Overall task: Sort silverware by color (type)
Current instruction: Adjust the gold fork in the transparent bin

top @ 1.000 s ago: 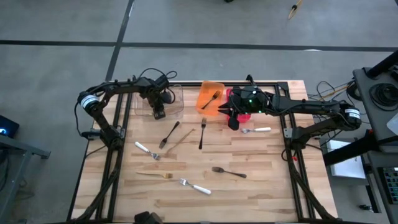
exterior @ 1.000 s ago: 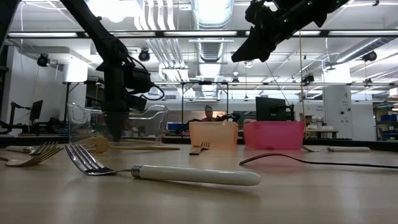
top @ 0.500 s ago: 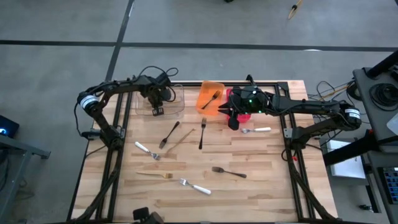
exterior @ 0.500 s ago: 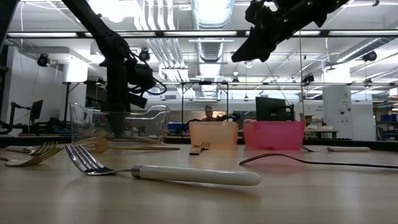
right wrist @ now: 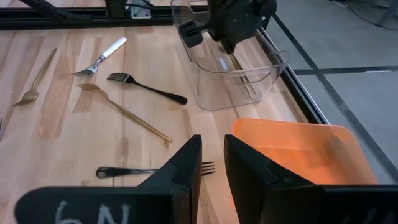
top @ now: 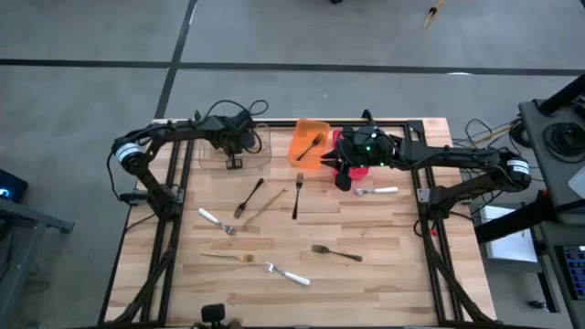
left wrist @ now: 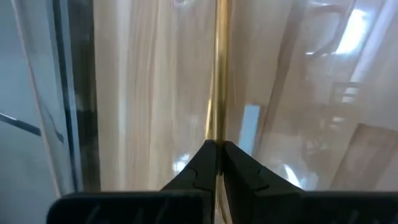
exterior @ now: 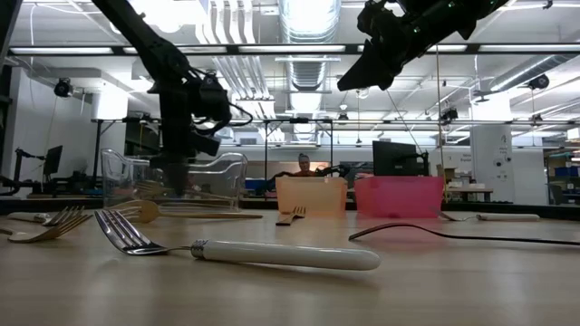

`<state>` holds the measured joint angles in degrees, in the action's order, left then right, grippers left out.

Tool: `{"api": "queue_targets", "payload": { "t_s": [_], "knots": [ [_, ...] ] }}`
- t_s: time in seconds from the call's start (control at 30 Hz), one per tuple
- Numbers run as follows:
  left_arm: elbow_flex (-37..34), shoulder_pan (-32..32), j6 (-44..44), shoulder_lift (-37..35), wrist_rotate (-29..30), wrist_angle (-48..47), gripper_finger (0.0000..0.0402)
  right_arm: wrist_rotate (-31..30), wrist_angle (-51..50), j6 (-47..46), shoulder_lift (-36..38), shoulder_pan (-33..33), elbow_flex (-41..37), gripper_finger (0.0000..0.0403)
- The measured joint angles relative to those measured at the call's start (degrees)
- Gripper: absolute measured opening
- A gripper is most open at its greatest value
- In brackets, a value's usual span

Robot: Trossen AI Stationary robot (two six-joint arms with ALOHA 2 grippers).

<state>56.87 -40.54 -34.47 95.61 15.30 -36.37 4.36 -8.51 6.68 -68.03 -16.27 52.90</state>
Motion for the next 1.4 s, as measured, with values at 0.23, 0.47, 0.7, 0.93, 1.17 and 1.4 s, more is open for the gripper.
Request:
{"api": "queue_targets", "payload": {
  "t_s": [0.23, 0.47, 0.7, 0.93, 1.17, 1.4],
  "knots": [
    [-0.3, 2.2, 0.4, 0.0, 2.3, 1.4, 0.0000, 0.0, -0.2, 0.5, 0.0, 0.0, 0.0, 0.0061],
    [-0.3, 2.2, 1.1, 0.0, 2.2, 1.6, 0.0022, 0.0, -0.2, 0.6, 0.0, 0.0, 0.0, 0.0061],
    [-0.3, 2.2, 1.1, 0.0, 2.2, 1.6, 0.0057, 0.0, -0.2, 0.5, 0.0, 0.0, 0.0, 0.0061],
    [-0.3, 2.2, 1.0, 0.0, 1.9, 0.8, 0.0063, 0.0, -0.2, 0.5, 0.0, 0.0, 0.0, 0.0061],
    [0.0, 2.2, 2.0, -0.2, 1.7, 0.1, 0.0063, 0.0, -0.2, 0.4, 0.0, 0.0, 0.0, 0.0061],
    [1.3, 2.2, 2.2, -3.9, 1.1, 0.3, 0.0063, 0.0, -0.2, 0.5, 0.0, 0.0, 0.0, 0.0061]
  ]
}}
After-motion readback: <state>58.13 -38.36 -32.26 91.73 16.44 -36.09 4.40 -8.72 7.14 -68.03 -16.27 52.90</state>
